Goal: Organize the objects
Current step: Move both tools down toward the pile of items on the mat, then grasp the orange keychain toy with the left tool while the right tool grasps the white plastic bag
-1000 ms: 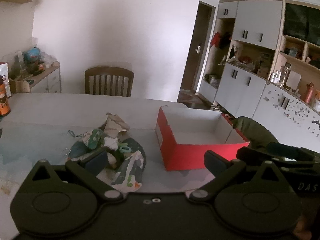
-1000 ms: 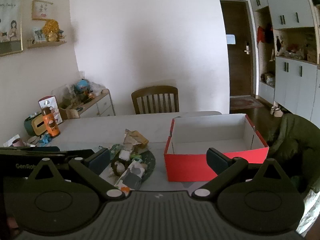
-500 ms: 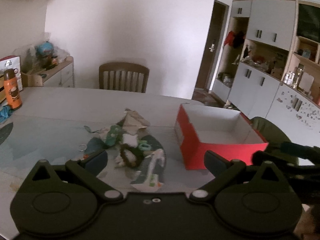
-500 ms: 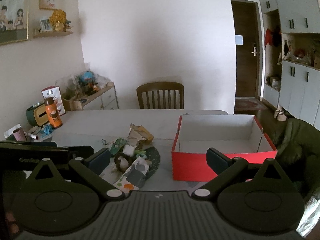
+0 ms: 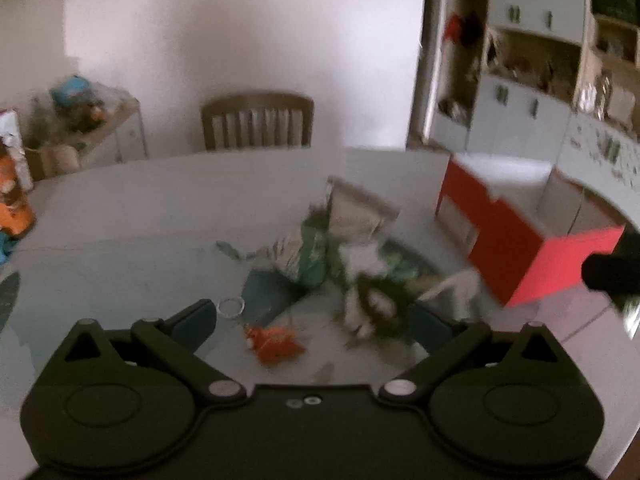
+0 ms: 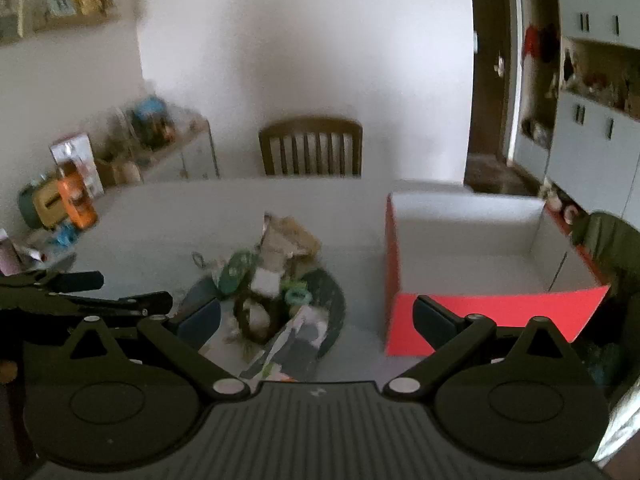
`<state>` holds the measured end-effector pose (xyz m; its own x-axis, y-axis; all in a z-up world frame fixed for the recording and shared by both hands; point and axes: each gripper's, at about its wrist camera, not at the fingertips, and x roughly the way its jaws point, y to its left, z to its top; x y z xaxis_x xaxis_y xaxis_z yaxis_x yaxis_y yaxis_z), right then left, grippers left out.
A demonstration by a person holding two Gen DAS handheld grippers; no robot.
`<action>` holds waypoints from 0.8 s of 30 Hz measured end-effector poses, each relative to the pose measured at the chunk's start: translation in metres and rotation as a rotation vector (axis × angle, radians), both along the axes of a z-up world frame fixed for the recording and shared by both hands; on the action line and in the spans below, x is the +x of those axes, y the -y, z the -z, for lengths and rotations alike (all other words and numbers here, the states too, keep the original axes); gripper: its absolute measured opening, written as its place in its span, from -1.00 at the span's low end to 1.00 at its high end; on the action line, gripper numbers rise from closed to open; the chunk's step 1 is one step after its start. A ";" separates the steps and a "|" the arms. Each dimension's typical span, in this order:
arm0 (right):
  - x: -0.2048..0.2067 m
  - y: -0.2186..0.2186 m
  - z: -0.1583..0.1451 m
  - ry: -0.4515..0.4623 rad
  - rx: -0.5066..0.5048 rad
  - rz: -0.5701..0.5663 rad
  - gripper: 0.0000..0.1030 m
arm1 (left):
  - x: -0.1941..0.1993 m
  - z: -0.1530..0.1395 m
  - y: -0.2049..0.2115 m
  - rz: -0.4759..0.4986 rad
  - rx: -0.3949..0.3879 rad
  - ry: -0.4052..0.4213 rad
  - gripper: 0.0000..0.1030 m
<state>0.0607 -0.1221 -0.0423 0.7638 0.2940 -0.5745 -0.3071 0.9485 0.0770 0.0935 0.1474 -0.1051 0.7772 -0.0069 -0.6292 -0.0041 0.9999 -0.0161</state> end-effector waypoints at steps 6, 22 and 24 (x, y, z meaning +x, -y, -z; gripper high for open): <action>0.022 -0.043 0.032 -0.110 -0.060 0.062 0.98 | 0.029 0.037 -0.029 0.082 -0.033 -0.070 0.87; 0.082 -0.088 0.085 -0.316 -0.105 0.152 0.43 | 0.067 0.069 -0.046 0.143 -0.031 -0.149 0.52; 0.085 -0.087 0.087 -0.319 -0.108 0.154 0.43 | 0.069 0.073 -0.044 0.147 -0.023 -0.163 0.50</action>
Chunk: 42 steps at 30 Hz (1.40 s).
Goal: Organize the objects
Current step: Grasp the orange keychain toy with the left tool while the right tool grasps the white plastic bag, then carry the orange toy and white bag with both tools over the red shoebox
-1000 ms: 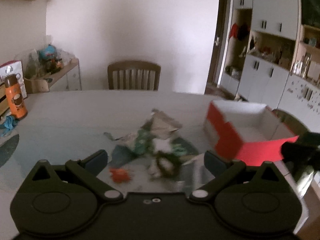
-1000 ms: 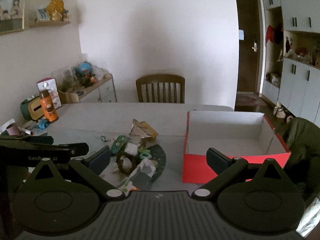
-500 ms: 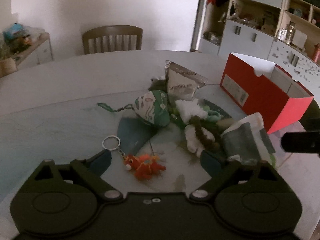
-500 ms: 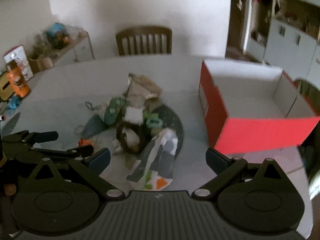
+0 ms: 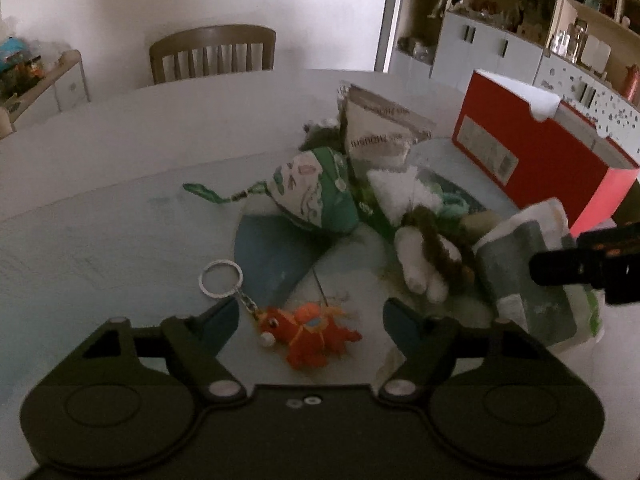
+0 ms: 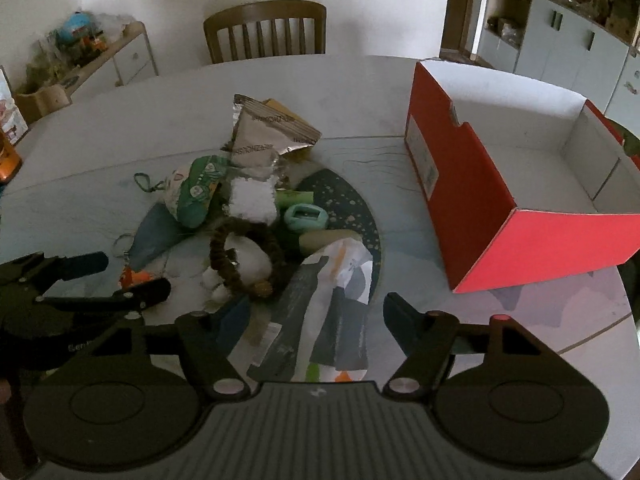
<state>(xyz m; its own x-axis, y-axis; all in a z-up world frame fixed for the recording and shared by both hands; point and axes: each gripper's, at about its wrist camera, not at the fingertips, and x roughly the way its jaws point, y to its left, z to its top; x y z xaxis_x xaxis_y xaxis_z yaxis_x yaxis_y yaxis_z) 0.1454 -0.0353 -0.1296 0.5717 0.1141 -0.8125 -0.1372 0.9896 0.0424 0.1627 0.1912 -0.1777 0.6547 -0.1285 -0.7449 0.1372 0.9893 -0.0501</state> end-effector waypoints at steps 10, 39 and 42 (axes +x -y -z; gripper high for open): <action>0.014 0.000 0.009 -0.047 0.029 -0.041 0.20 | 0.001 0.008 0.011 0.002 0.070 -0.002 0.30; -0.009 0.006 -0.016 -0.055 0.001 -0.030 -0.57 | -0.025 -0.024 0.005 0.036 0.037 0.048 -0.22; -0.011 0.013 -0.029 -0.049 0.012 -0.033 -0.57 | -0.031 -0.039 0.008 0.044 0.027 0.073 -0.22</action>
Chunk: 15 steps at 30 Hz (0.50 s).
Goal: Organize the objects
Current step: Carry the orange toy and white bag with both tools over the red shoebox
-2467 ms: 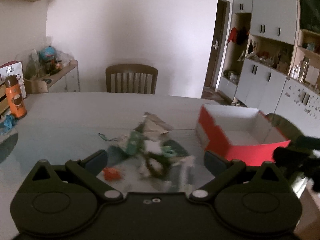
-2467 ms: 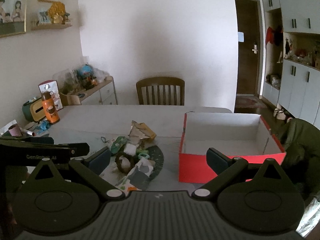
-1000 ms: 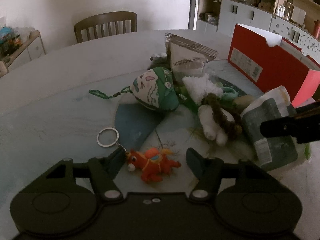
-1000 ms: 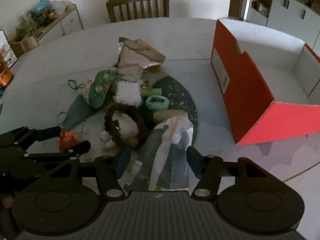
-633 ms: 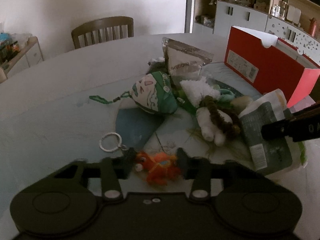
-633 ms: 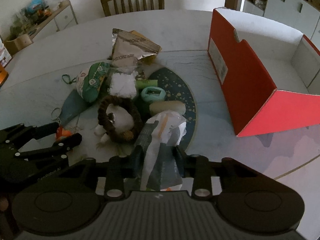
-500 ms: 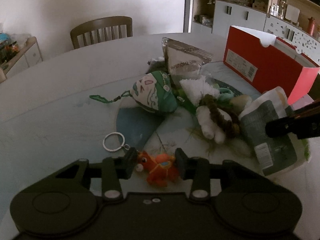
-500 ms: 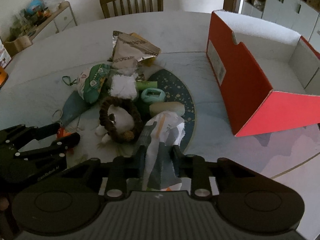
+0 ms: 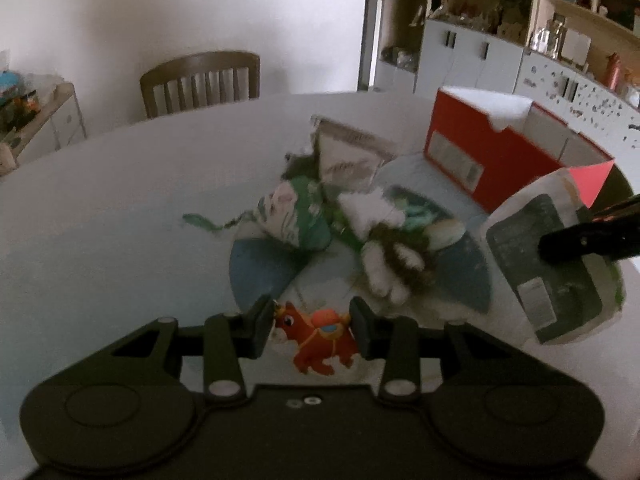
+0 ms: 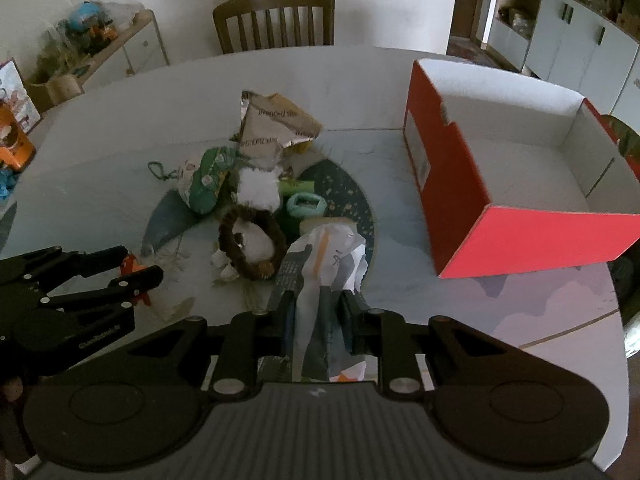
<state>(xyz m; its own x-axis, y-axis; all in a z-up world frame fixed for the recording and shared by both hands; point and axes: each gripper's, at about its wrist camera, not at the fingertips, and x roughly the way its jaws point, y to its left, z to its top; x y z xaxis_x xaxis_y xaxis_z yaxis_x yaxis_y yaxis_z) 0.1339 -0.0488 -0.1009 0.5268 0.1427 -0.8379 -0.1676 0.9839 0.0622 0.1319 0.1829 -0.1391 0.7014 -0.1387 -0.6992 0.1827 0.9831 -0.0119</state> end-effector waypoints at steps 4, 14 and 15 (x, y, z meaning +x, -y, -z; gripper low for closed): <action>-0.002 0.014 -0.019 0.015 0.037 -0.006 -0.57 | -0.002 -0.022 0.005 -0.006 -0.035 0.008 -0.22; 0.019 0.067 -0.067 0.057 0.115 -0.054 -0.57 | -0.001 -0.069 0.055 -0.054 -0.004 0.087 -0.22; 0.023 0.075 -0.071 0.060 0.117 -0.067 -0.57 | 0.001 -0.073 0.063 -0.054 -0.010 0.087 -0.22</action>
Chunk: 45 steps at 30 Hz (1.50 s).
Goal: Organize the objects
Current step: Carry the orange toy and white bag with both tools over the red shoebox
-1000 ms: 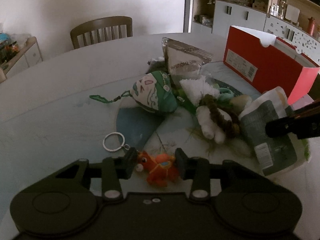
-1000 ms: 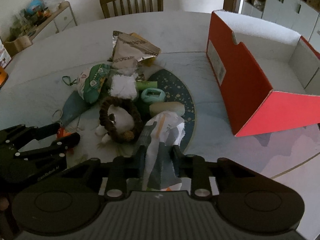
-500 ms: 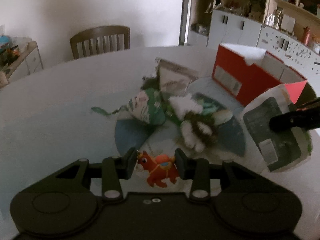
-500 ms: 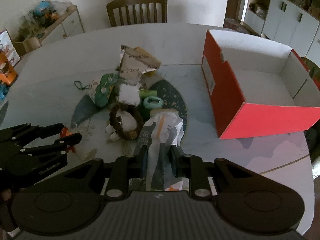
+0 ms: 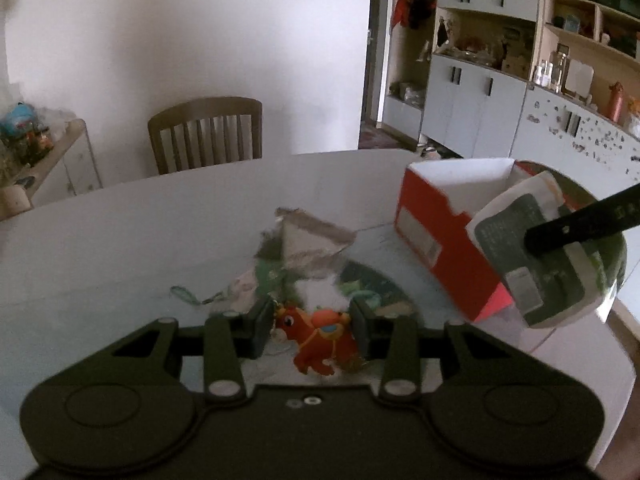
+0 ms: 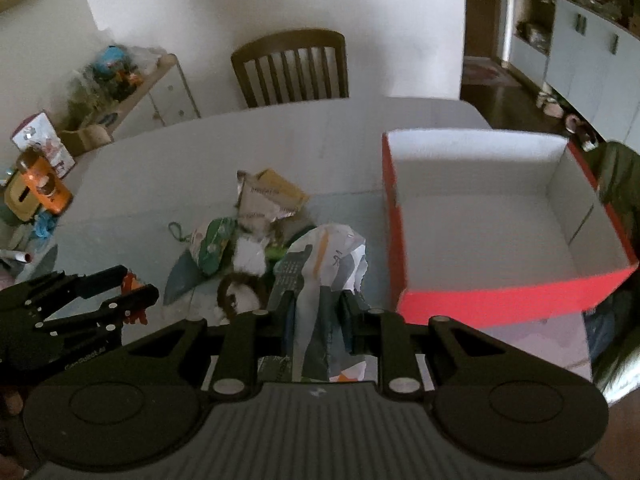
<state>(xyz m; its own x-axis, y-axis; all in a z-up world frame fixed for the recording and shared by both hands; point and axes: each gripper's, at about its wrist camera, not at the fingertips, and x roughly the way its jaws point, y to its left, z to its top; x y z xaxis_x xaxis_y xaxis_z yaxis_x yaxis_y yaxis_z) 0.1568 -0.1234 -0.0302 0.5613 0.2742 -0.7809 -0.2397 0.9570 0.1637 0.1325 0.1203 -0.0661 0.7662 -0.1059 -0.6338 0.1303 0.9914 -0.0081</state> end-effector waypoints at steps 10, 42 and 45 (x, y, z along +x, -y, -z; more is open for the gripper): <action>0.040 0.071 -0.008 0.003 0.015 -0.046 -0.57 | 0.034 -0.015 0.076 0.004 -0.003 -0.017 -0.22; 0.147 0.209 0.056 0.002 -0.050 0.073 -0.57 | 0.214 0.020 0.257 0.242 0.037 -0.163 -0.22; 0.151 0.207 0.069 -0.019 -0.059 0.071 -0.57 | 0.228 0.037 0.262 0.241 0.049 -0.210 -0.22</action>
